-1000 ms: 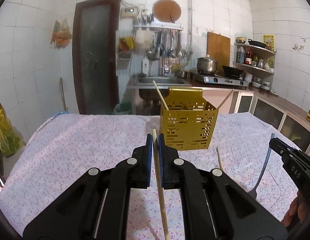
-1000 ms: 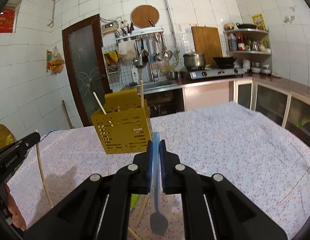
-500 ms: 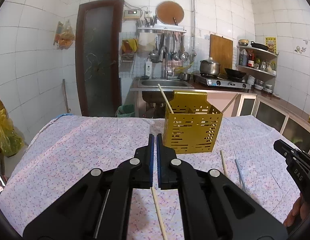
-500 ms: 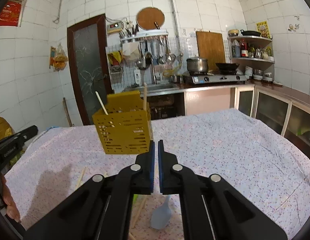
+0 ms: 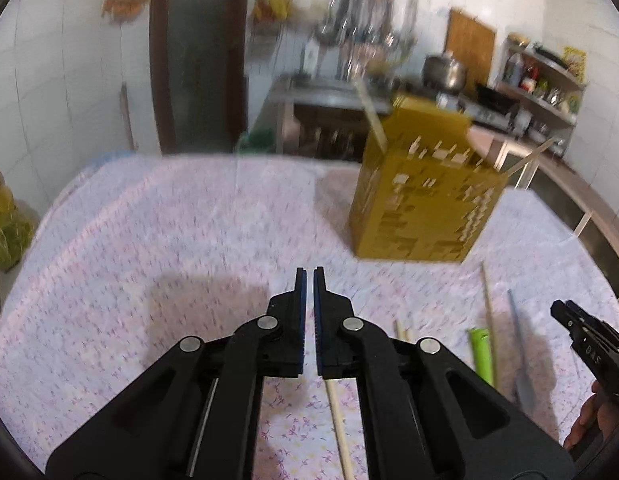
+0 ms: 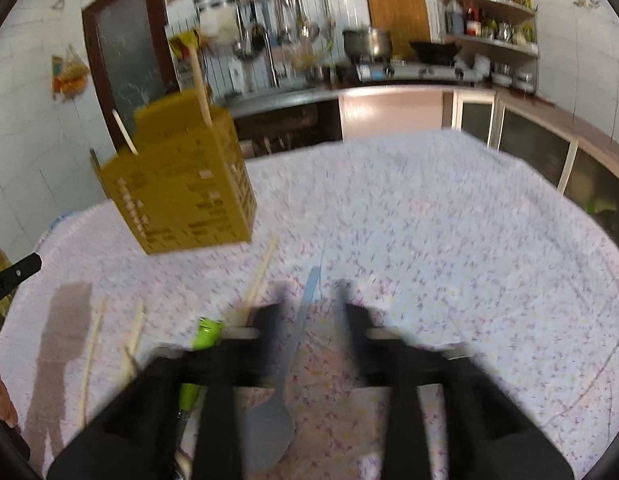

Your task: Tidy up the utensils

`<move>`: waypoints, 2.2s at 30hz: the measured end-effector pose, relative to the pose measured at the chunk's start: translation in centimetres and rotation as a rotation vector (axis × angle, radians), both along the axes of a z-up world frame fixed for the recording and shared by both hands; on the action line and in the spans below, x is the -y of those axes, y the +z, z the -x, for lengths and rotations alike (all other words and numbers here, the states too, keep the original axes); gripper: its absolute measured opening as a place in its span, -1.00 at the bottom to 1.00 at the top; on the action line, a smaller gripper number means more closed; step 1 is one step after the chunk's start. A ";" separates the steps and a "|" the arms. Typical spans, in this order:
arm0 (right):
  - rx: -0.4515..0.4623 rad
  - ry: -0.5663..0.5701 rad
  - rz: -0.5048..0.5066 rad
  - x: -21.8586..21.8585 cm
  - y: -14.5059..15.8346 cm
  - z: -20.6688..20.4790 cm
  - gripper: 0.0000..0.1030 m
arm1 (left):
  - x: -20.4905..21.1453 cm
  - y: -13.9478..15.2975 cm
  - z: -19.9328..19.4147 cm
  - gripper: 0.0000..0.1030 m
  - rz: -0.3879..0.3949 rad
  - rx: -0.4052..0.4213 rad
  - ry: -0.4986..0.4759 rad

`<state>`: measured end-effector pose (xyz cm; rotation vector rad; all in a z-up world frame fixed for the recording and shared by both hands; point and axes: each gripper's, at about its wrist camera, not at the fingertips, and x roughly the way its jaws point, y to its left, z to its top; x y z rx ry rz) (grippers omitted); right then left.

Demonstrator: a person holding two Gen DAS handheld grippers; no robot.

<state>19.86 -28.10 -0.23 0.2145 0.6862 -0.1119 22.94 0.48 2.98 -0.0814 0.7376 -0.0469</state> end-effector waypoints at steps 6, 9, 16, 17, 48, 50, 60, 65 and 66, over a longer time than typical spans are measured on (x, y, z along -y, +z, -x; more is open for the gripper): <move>-0.107 0.019 0.056 -1.0 -2.3 -3.1 0.13 | 0.0 -4.2 -2.5 -0.08 0.009 -0.151 0.032; -0.131 0.016 0.065 -1.2 -2.7 -4.0 0.13 | 0.6 -5.3 -2.9 -0.04 -0.004 -0.184 0.023; -0.184 0.000 0.069 -1.1 -3.8 -5.0 0.04 | 1.9 -7.4 -2.9 0.02 -0.078 -0.241 0.008; -0.183 -0.002 0.069 -1.1 -3.7 -5.0 0.00 | 2.1 -7.4 -2.8 0.01 -0.095 -0.237 0.007; 0.169 0.032 0.005 -1.5 2.8 2.7 -0.86 | 2.2 -0.3 3.1 -0.92 -0.043 0.054 -0.026; 0.212 0.026 0.018 -1.7 3.4 4.0 -0.86 | 2.2 0.5 4.3 -0.91 -0.046 0.101 -0.024; 0.297 0.020 0.089 -2.7 4.6 7.4 -0.86 | 0.7 2.1 8.2 -0.91 -0.006 0.216 -0.031; 0.192 0.023 0.066 -1.5 3.7 5.2 -0.85 | 0.0 1.6 6.9 -0.91 0.005 0.146 -0.017; 0.179 0.025 0.056 -1.3 3.4 4.6 -0.84 | -0.2 1.4 6.3 -0.91 0.013 0.114 -0.019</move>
